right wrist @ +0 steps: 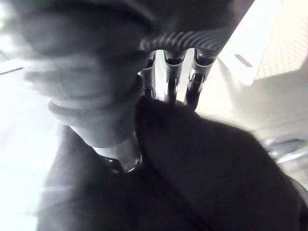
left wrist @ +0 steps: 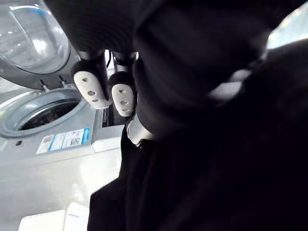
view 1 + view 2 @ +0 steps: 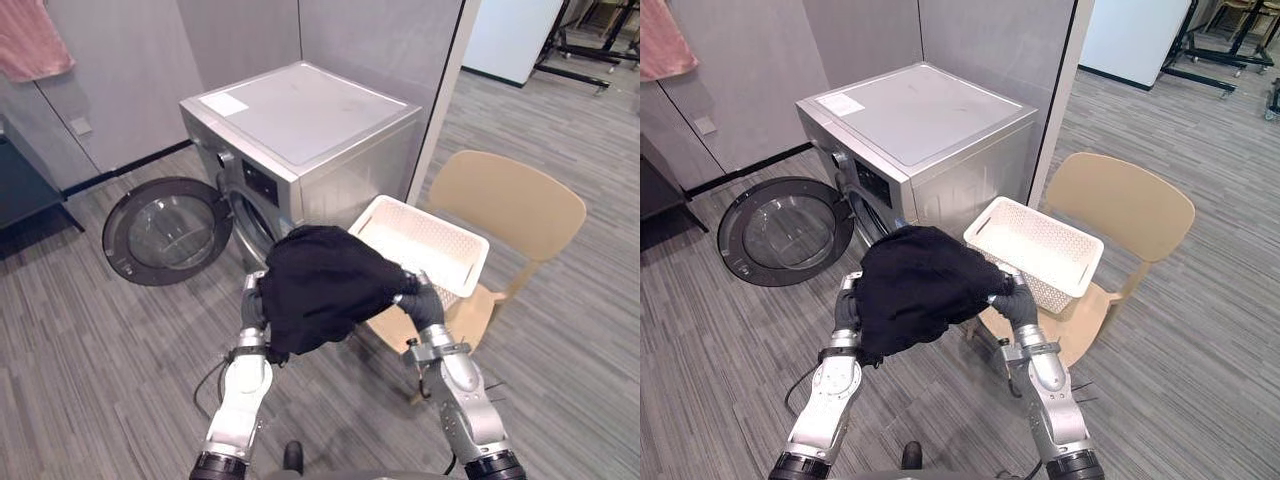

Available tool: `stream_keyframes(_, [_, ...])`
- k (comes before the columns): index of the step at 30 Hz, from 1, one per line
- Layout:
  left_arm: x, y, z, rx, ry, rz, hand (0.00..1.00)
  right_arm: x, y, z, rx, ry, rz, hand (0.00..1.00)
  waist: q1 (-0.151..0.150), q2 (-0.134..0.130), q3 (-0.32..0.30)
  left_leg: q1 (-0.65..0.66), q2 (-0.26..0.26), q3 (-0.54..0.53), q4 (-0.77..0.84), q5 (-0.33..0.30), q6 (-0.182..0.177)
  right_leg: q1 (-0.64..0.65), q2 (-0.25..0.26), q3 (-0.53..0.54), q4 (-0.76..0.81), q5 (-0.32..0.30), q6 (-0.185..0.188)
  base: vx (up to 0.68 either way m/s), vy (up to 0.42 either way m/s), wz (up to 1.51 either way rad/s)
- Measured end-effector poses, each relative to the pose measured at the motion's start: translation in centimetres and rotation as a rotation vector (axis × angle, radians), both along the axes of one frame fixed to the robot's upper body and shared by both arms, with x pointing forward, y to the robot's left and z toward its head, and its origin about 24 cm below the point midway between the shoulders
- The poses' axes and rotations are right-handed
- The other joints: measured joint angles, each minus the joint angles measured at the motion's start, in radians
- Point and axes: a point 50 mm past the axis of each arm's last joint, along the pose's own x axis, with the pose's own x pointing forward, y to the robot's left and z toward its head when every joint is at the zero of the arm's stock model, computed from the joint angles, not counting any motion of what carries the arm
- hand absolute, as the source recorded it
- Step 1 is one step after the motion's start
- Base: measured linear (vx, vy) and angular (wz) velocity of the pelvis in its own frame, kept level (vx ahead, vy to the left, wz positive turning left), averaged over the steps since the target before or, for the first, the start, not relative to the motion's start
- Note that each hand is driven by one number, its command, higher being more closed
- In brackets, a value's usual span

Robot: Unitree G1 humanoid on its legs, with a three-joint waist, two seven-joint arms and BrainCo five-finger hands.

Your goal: Pick up the laundry basket with both hands and put the clothes into the washing machine.

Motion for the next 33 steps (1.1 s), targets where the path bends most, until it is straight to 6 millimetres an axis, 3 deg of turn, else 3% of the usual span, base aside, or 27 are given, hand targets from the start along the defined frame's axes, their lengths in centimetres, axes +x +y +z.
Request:
stream_keyframes(4, [-1.1, 1.9, -1.1, -0.039, 0.045, 0.084, 1.0, -1.3, -3.4, -1.3, -0.011, 0.063, -0.171, 0.0, 0.0, 0.0, 0.0, 0.0, 0.001, -0.003, -0.001, 0.0, 0.0, -0.002, 0.0, 0.0, 0.008, -0.008, 0.002, 0.0, -0.002, 0.01])
stream_keyframes(7, [-2.2, 2.8, -2.6, -0.061, 0.113, 0.128, 1.0, -2.6, -5.3, -4.1, -0.021, 0.195, -0.25, 0.0, -0.001, 0.0, 0.0, -0.008, 0.003, -0.003, -0.001, 0.0, 0.0, -0.016, 0.0, 0.002, 0.017, -0.013, -0.002, 0.0, 0.0, 0.0])
stream_keyframes(12, [-3.0, 3.9, -3.4, -0.153, 0.132, 0.183, 1.0, -6.0, -7.2, -11.5, -0.049, 0.577, -0.313, 0.0, 0.008, -0.012, 0.007, -0.036, -0.006, -0.026, -0.001, 0.001, -0.002, -0.071, -0.03, -0.012, 0.14, -0.084, 0.004, 0.0, -0.035, 0.13])
stream_keyframes(14, [-2.8, 3.7, -3.3, -0.187, 0.122, 0.176, 1.0, -7.9, -7.8, -14.1, -0.074, 0.732, -0.327, 0.0, 0.007, -0.031, 0.021, -0.055, -0.026, -0.063, 0.005, 0.018, -0.006, -0.094, -0.067, -0.06, 0.218, -0.129, -0.001, 0.0, -0.053, 0.83])
stream_keyframes(16, [-2.7, 3.2, -3.4, -0.209, 0.124, 0.156, 1.0, -10.0, -8.0, -16.4, -0.078, 0.883, -0.356, 0.0, 0.007, -0.053, 0.035, -0.092, -0.042, -0.091, 0.005, 0.018, 0.023, -0.106, -0.111, -0.141, 0.26, -0.171, 0.004, -0.01, -0.063, 1.26])
stream_keyframes(17, [-2.7, 2.8, -3.5, -0.22, 0.131, 0.135, 1.0, -11.3, -7.8, -17.7, -0.091, 0.976, -0.359, 0.0, 0.005, -0.069, 0.04, -0.113, -0.041, -0.014, 0.002, -0.031, 0.097, -0.097, -0.133, -0.21, 0.247, -0.167, -0.006, 0.07, 0.008, 1.77])
stream_keyframes(18, [-2.2, 2.0, -3.3, -0.233, 0.121, 0.106, 1.0, -12.5, -7.7, -18.6, -0.104, 1.055, -0.356, 0.0, -0.005, -0.084, 0.063, -0.14, -0.033, 0.181, 0.036, -0.047, 0.118, -0.076, -0.167, -0.29, 0.233, -0.156, -0.006, 0.07, 0.024, 1.64])
stream_keyframes(19, [-2.2, 1.9, -3.3, -0.236, 0.119, 0.102, 1.0, -12.7, -7.7, -18.8, -0.108, 1.069, -0.355, 0.0, -0.004, -0.084, 0.07, -0.143, -0.03, 0.229, 0.045, -0.047, 0.118, -0.071, -0.174, -0.304, 0.233, -0.155, -0.008, 0.16, 0.116, 1.51])
stream_keyframes(20, [-2.1, 1.3, -3.4, -0.25, 0.123, 0.09, 1.0, -13.4, -7.6, -19.3, -0.119, 1.116, -0.352, 0.0, 0.0, -0.078, 0.079, -0.141, -0.017, 0.376, 0.067, -0.045, 0.119, -0.064, -0.185, -0.334, 0.242, -0.154, -0.007, 0.14, 0.115, 0.76])
stream_keyframes(21, [-2.1, 1.2, -3.5, -0.256, 0.128, 0.089, 1.0, -13.6, -7.5, -19.5, -0.118, 1.133, -0.349, 0.0, 0.001, -0.074, 0.081, -0.127, -0.016, 0.413, 0.066, -0.028, 0.115, -0.061, -0.186, -0.334, 0.249, -0.154, -0.006, 0.26, 0.146, 1.02])
stream_keyframes(22, [-2.1, 1.1, -3.6, -0.257, 0.133, 0.088, 1.0, -13.3, -7.2, -19.7, -0.115, 1.146, -0.337, 0.0, -0.005, -0.057, 0.095, -0.098, -0.017, 0.399, 0.054, 0.034, 0.091, -0.029, -0.183, -0.333, 0.246, -0.156, -0.003, 0.21, 0.067, 0.83])
stream_keyframes(24, [-2.2, 1.3, -4.0, -0.249, 0.15, 0.081, 1.0, -12.9, -5.9, -20.1, -0.11, 1.16, -0.305, 0.0, 0.0, -0.074, 0.104, -0.082, -0.03, 0.375, 0.054, 0.026, 0.087, 0.018, -0.181, -0.328, 0.19, -0.134, 0.033, 0.13, 0.027, 0.54])
stream_keyframes(26, [-2.7, 1.5, -4.3, -0.248, 0.167, 0.084, 1.0, -12.3, -4.8, -20.1, -0.094, 1.152, -0.281, 0.0, 0.024, -0.094, 0.111, -0.085, -0.048, 0.377, 0.095, -0.024, 0.095, 0.046, -0.193, -0.326, 0.159, -0.123, 0.058, 0.12, 0.077, 0.1])
stream_keyframes(28, [-3.4, 1.6, -4.7, -0.249, 0.189, 0.094, 1.0, -12.3, -4.6, -20.2, -0.095, 1.159, -0.273, 0.0, 0.031, -0.102, 0.12, -0.099, -0.059, 0.377, 0.174, -0.115, 0.099, 0.052, -0.231, -0.324, 0.206, -0.126, 0.064, 0.15, 0.152, 0.05])
stream_keyframes(29, [-3.7, 1.5, -4.8, -0.257, 0.197, 0.098, 1.0, -12.4, -4.5, -20.1, -0.097, 1.159, -0.271, 0.0, 0.032, -0.1, 0.134, -0.099, -0.059, 0.372, 0.23, -0.167, 0.1, 0.042, -0.269, -0.293, 0.307, -0.122, 0.048, 0.12, 0.188, 0.19])
stream_keyframes(30, [-3.9, 1.5, -4.5, -0.255, 0.192, 0.099, 1.0, -12.7, -4.3, -20.0, -0.09, 1.153, -0.271, 0.0, 0.024, -0.102, 0.14, -0.094, -0.059, 0.355, 0.275, -0.208, 0.107, -0.002, -0.301, -0.196, 0.453, -0.097, -0.021, 0.11, 0.172, 0.27])
stream_keyframes(31, [-3.9, 1.5, -4.1, -0.252, 0.176, 0.096, 1.0, -12.9, -4.1, -20.0, -0.09, 1.15, -0.267, 0.0, 0.021, -0.105, 0.144, -0.084, -0.059, 0.346, 0.29, -0.223, 0.111, -0.032, -0.306, -0.129, 0.528, -0.069, -0.064, 0.2, 0.172, 0.43])
stream_keyframes(32, [-3.5, 1.5, -2.9, -0.247, 0.124, 0.087, 1.0, -13.2, -3.5, -20.1, -0.085, 1.152, -0.252, 0.0, 0.017, -0.104, 0.16, -0.06, -0.06, 0.317, 0.299, -0.243, 0.113, -0.116, -0.298, 0.02, 0.673, -0.029, -0.058, 0.25, 0.112, 0.56])
stream_keyframes(33, [-3.0, 1.6, -1.8, -0.227, 0.077, 0.067, 1.0, -13.5, -2.9, -20.3, -0.074, 1.163, -0.241, 0.0, 0.009, -0.117, 0.161, -0.053, -0.058, 0.29, 0.29, -0.247, 0.112, -0.192, -0.252, 0.102, 0.775, -0.078, 0.001, 0.26, 0.08, 0.56])
